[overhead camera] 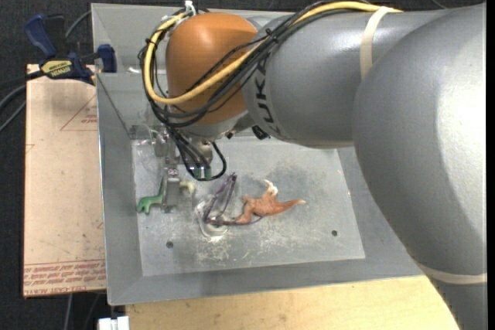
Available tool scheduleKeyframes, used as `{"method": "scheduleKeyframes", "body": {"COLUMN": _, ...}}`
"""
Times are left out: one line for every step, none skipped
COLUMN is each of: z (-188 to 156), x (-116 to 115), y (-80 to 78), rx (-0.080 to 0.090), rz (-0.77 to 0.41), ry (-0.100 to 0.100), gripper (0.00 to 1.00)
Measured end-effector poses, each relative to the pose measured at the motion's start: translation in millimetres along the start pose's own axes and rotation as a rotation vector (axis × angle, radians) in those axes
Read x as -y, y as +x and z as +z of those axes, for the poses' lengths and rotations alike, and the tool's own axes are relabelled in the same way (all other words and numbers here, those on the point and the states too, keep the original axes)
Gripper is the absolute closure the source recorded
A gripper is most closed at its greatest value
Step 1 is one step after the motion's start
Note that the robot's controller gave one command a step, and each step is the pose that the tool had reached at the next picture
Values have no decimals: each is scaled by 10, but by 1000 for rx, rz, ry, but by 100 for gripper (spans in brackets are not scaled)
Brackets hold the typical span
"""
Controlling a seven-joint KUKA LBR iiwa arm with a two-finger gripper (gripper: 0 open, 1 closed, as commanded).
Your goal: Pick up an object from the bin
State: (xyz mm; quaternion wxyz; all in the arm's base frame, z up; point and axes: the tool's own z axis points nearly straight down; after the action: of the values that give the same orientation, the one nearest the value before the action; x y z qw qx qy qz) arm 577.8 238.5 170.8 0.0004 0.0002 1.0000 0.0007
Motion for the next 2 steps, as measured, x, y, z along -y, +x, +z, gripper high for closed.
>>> {"method": "scheduleKeyframes", "body": {"z": 949, "x": 211, "y": 65, "rx": -2, "rz": 55, "ry": -2, "gripper": 0}}
{"method": "scheduleKeyframes", "body": {"z": 1066, "x": 239, "y": 81, "rx": -7, "rz": 63, "ry": 1, "gripper": 0}}
